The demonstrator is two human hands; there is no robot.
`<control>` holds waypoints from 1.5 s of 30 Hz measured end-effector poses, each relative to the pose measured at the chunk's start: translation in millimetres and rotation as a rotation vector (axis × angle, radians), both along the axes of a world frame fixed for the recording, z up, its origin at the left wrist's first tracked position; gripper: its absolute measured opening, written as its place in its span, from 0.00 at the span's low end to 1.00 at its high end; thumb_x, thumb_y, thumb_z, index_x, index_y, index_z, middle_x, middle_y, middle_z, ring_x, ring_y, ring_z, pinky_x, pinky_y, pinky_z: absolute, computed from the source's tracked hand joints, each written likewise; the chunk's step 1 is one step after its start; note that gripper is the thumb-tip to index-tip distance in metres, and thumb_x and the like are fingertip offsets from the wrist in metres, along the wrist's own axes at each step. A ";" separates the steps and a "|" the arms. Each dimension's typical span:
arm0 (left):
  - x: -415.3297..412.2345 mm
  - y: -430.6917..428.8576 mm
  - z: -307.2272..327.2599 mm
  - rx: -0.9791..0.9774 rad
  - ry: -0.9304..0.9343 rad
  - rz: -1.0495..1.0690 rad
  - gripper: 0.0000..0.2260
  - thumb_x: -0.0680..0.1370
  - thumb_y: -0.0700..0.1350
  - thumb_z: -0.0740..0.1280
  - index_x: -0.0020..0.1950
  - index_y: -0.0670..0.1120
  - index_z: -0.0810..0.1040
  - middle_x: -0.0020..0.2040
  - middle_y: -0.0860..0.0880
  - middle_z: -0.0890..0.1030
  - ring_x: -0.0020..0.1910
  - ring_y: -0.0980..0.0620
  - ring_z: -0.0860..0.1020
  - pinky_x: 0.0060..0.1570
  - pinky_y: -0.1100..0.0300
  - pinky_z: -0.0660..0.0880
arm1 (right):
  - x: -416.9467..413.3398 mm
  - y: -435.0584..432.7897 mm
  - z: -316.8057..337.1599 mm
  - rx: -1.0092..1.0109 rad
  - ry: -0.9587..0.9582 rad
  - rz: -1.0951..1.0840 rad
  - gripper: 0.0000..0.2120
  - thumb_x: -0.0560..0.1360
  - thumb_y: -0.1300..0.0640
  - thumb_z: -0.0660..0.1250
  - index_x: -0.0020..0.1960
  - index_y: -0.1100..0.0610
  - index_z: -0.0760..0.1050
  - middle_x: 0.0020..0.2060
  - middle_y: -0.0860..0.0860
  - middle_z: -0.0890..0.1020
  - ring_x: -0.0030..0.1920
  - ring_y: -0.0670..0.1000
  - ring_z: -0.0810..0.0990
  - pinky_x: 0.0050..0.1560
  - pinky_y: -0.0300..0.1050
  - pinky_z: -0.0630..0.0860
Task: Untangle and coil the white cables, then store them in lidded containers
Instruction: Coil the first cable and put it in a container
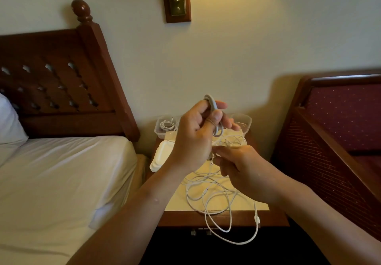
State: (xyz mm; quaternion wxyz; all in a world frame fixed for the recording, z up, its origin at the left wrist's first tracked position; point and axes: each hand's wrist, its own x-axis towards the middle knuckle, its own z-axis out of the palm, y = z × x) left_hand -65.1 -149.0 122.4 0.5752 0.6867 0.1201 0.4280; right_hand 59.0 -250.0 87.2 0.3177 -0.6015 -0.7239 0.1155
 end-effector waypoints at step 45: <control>-37.5 -5.2 -78.5 -0.377 0.481 -0.198 0.13 0.80 0.47 0.58 0.40 0.40 0.64 0.33 0.45 0.54 0.28 0.50 0.52 0.28 0.56 0.54 | 88.6 6.5 -147.2 -0.229 0.312 -0.749 0.16 0.84 0.58 0.62 0.71 0.48 0.73 0.63 0.51 0.78 0.63 0.53 0.79 0.56 0.49 0.79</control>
